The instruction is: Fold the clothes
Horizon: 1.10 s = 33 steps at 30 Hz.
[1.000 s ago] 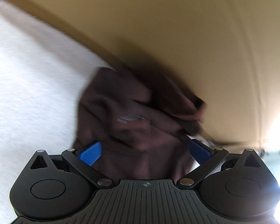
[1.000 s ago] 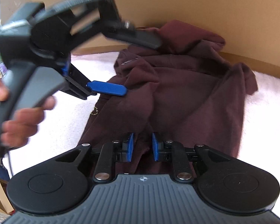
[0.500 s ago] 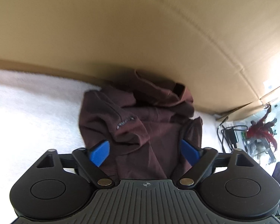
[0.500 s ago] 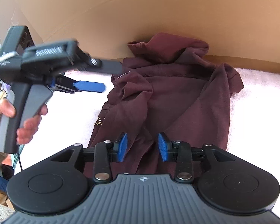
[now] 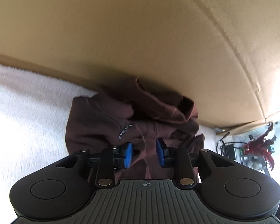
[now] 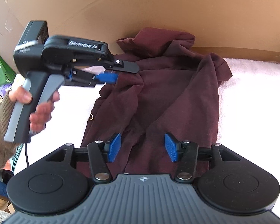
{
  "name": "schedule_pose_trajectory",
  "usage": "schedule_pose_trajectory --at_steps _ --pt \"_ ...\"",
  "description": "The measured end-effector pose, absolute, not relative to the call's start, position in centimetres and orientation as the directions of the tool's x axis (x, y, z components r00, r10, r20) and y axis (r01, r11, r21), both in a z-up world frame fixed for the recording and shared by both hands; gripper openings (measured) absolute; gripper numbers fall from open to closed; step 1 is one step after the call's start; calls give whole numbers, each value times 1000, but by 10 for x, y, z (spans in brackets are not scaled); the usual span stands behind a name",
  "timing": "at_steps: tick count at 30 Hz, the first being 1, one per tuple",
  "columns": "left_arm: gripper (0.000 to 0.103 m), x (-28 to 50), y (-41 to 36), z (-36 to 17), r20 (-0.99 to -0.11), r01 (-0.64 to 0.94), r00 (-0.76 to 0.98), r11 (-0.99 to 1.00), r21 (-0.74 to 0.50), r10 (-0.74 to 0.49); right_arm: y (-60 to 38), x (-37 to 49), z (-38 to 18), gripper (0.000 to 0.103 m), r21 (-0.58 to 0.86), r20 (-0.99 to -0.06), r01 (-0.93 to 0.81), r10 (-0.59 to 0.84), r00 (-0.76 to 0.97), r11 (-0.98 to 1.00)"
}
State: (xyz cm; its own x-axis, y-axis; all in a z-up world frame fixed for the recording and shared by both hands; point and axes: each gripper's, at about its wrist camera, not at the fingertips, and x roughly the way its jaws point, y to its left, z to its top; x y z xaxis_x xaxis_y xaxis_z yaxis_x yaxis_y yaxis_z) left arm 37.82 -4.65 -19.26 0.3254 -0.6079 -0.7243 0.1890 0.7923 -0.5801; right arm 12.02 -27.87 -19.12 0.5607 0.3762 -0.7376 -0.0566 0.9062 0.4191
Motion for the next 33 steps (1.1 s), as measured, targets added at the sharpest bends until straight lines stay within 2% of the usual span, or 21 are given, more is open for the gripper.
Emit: schedule_pose_trajectory --at_steps 1,3,11,14,15,18,19,22,32,33 --pt "30 379 -48 -191 -727 197 332 797 -570 -602 -278 120 -192 58 417 -739 -58 375 560 907" --pt "24 381 -51 -191 -734 208 341 808 -551 -588 -277 120 -192 58 413 -739 -61 373 562 909" --pt "24 384 -32 -192 -702 173 378 791 -586 -603 -276 116 -181 58 381 -709 -79 346 615 921" --pt "25 386 -21 -193 -711 157 384 800 -578 -589 -264 116 -178 58 243 -717 -129 268 644 961" --pt "25 386 -20 -193 -712 158 386 802 -576 -587 -259 116 -178 54 177 -724 -156 236 648 972" --pt "20 385 -17 -192 -710 156 399 806 -572 -581 -246 117 -181 30 50 -750 -237 193 633 970" --pt "19 385 -16 -192 -707 157 403 805 -572 -581 -243 117 -181 27 35 -755 -263 198 626 964" --pt "18 385 -12 -191 -703 158 404 801 -577 -586 -235 117 -181 27 10 -759 -321 217 614 947" --pt "18 390 -6 -192 -703 150 404 800 -580 -585 -218 128 -185 27 55 -779 -393 286 558 918" --pt "18 391 -5 -193 -702 147 404 799 -583 -586 -219 131 -187 17 65 -785 -388 287 548 919"
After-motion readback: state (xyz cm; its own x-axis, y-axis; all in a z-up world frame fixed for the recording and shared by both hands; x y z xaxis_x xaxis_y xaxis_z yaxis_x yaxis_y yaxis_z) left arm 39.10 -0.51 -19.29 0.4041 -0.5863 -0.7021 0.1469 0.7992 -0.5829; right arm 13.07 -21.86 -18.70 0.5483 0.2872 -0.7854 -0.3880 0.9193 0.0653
